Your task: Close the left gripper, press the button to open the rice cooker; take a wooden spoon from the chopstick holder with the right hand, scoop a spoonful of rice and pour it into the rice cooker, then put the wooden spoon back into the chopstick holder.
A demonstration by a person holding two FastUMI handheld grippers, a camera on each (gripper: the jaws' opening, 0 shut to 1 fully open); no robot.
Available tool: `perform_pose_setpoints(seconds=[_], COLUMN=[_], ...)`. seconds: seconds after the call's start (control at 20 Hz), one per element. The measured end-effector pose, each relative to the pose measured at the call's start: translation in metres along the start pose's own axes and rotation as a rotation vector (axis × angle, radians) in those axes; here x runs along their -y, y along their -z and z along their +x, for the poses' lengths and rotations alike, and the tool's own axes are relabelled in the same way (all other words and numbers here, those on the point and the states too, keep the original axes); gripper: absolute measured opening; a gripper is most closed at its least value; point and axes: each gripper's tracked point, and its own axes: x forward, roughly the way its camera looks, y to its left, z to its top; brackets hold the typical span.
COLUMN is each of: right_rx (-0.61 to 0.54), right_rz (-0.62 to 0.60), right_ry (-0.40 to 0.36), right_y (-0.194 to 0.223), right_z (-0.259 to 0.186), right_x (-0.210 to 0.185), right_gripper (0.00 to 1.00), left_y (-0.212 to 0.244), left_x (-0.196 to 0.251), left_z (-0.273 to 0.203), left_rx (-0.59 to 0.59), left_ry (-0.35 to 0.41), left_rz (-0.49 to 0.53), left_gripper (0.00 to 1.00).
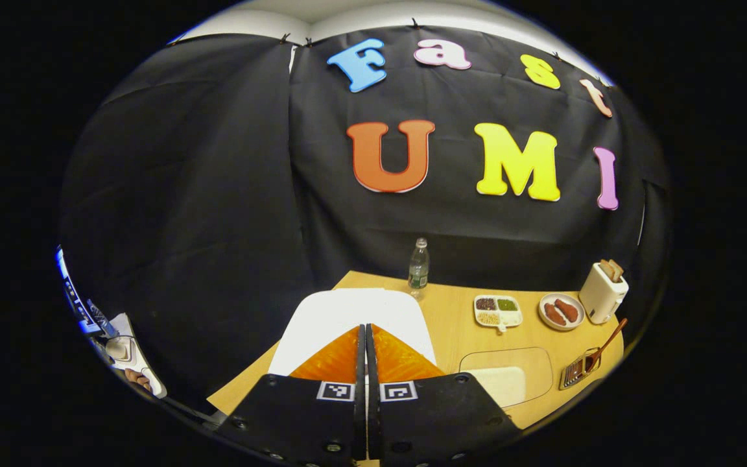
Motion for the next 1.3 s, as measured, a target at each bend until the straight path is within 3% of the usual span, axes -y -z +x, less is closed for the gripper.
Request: perform_pose_setpoints(seconds=[0.25, 0.5, 0.7, 1.1, 1.3], right_rx=[-0.050, -0.074, -0.084, -0.095, -0.100], right_rz=[-0.002, -0.012, -0.016, -0.004, 0.001], right_ry=[-0.004, -0.017, -0.023, -0.040, -0.042], right_y=[0.012, 0.019, 0.022, 0.026, 0.030], right_z=[0.009, 0.015, 0.018, 0.020, 0.020], right_x=[-0.009, -0.018, -0.020, -0.022, -0.021], right_gripper=[1.00, 1.00, 1.00, 1.00, 1.00], left_y=[0.053, 0.078, 0.080, 0.088, 0.086], left_x=[-0.015, -0.021, -0.023, -0.022, -0.022], left_z=[0.030, 0.040, 0.042, 0.047, 0.047], left_rx=[-0.149, -0.211, -0.201, -0.319, -0.314], left_ry=[-0.037, -0.053, -0.068, -0.055, -0.059], left_rz=[-0.025, -0.013, 0.047, 0.010, 0.034], left_gripper=[0.00, 0.00, 0.00, 0.01, 0.01])
